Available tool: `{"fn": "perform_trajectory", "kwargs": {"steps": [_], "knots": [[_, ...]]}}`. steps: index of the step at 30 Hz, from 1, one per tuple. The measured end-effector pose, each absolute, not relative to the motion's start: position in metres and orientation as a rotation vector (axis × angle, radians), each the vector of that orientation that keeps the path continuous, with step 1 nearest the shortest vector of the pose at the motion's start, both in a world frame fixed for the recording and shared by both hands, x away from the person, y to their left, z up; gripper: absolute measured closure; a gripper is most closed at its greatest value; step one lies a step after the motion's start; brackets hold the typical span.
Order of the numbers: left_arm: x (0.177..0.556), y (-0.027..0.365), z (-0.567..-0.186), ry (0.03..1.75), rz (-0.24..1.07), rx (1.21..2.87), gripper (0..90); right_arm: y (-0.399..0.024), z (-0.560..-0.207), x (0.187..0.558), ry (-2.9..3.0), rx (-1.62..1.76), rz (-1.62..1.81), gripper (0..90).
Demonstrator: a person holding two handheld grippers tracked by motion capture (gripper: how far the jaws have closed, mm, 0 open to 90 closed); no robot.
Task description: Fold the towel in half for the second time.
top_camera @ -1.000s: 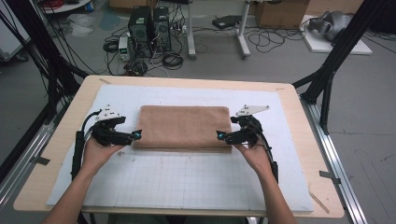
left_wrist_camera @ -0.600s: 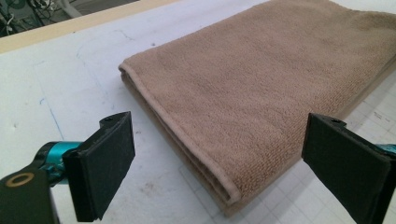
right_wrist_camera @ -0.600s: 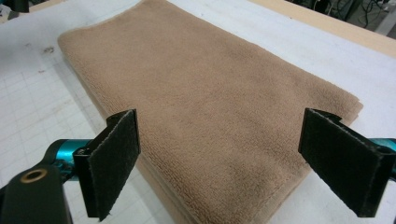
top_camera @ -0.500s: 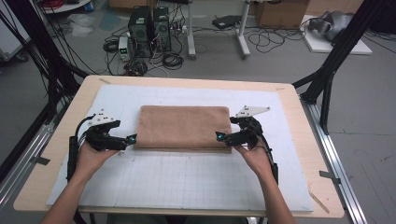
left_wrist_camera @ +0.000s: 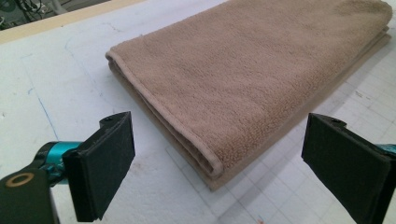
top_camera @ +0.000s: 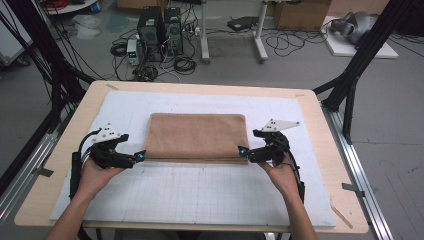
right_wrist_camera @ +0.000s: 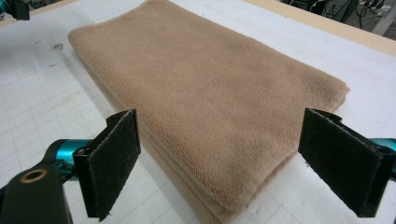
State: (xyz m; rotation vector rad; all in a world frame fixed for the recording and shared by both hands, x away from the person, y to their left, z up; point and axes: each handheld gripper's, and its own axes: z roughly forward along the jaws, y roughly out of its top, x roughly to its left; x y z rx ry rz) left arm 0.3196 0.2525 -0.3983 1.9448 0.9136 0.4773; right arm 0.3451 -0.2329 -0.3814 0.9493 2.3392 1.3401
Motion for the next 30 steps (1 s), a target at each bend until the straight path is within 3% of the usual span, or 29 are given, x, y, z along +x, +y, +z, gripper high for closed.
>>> {"fn": "perform_trajectory", "kwargs": {"steps": [30], "knots": [[0.286, 0.265, -0.402, 0.899, 0.451, 1.913, 6.8, -0.262, -0.389, 0.305, 2.283, 0.953, 1.360, 11.6]]}}
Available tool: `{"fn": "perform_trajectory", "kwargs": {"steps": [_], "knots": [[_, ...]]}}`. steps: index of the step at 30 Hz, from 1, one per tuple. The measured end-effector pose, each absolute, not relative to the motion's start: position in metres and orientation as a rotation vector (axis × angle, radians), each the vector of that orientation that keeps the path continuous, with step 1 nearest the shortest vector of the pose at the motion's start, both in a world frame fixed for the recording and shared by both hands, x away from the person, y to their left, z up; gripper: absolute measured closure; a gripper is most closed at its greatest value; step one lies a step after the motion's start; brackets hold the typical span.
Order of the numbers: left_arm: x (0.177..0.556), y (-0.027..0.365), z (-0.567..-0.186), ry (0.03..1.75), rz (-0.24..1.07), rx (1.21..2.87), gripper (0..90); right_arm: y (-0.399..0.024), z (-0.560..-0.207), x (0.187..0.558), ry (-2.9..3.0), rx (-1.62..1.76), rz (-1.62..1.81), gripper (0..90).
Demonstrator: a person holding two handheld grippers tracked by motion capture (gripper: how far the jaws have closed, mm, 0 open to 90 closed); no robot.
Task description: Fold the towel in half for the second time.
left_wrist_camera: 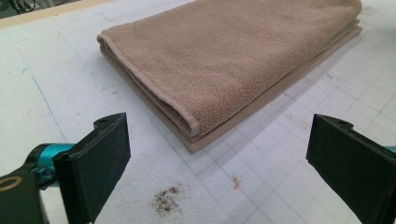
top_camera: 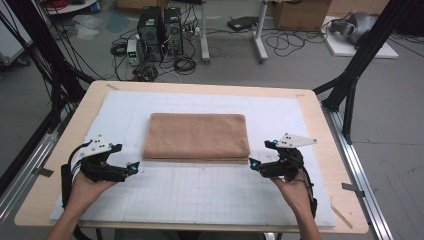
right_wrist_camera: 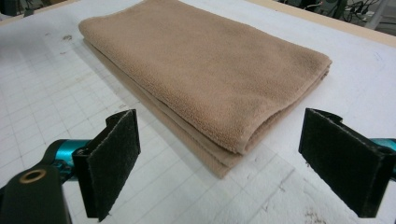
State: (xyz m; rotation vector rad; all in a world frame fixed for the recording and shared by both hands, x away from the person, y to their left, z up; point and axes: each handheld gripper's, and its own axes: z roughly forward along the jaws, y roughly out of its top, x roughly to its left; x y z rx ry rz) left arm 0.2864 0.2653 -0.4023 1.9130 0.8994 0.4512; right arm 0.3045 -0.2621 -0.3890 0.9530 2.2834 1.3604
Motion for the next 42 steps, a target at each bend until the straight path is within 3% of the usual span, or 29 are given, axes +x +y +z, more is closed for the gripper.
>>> {"fn": "perform_trajectory", "kwargs": {"steps": [42], "knots": [[0.240, 0.267, -0.418, 0.887, 0.507, 1.918, 6.6, -0.295, -0.415, 0.243, 2.236, 0.990, 1.351, 11.5]]}}
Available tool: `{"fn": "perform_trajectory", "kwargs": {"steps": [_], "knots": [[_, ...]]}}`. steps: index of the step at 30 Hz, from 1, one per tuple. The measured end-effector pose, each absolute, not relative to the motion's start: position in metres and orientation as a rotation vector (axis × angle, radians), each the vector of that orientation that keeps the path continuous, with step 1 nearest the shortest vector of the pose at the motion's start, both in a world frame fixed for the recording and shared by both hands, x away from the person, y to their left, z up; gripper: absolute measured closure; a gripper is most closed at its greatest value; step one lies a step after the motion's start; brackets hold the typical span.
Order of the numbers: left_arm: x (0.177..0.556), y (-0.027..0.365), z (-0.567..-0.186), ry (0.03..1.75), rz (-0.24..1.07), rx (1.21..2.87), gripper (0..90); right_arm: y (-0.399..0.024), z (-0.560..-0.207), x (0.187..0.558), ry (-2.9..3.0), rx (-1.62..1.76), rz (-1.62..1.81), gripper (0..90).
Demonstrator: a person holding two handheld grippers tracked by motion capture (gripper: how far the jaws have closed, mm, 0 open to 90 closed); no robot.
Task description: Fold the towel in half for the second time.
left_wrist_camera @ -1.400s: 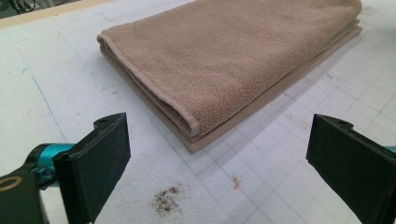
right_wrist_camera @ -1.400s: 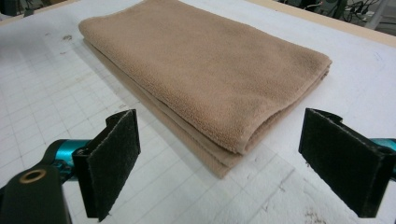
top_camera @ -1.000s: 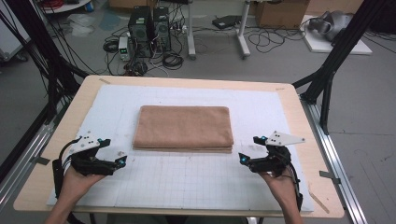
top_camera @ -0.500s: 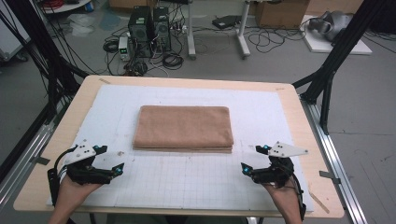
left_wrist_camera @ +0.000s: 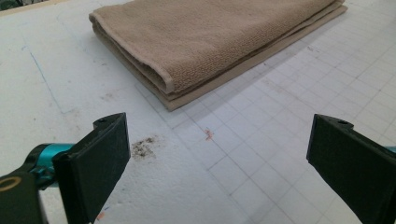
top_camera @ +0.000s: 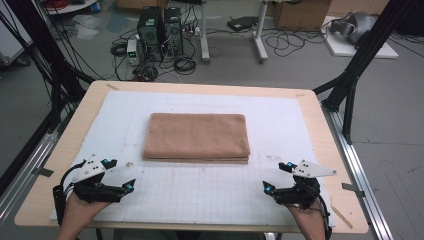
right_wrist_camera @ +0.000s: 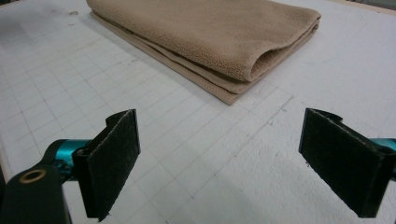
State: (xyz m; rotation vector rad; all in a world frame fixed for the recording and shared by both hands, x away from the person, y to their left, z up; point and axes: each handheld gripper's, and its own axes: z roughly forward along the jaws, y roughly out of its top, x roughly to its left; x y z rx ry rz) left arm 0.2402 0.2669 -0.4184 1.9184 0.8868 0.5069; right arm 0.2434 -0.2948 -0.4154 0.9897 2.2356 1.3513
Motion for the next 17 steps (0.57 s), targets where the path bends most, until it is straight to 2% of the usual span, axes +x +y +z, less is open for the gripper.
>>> {"fn": "perform_trajectory", "kwargs": {"steps": [17], "knots": [[0.2341, 0.2646, -0.4264, 0.903, 0.479, 1.912, 6.6, -0.2913, -0.4218, 0.2398, 2.239, 0.974, 1.361, 11.6]]}}
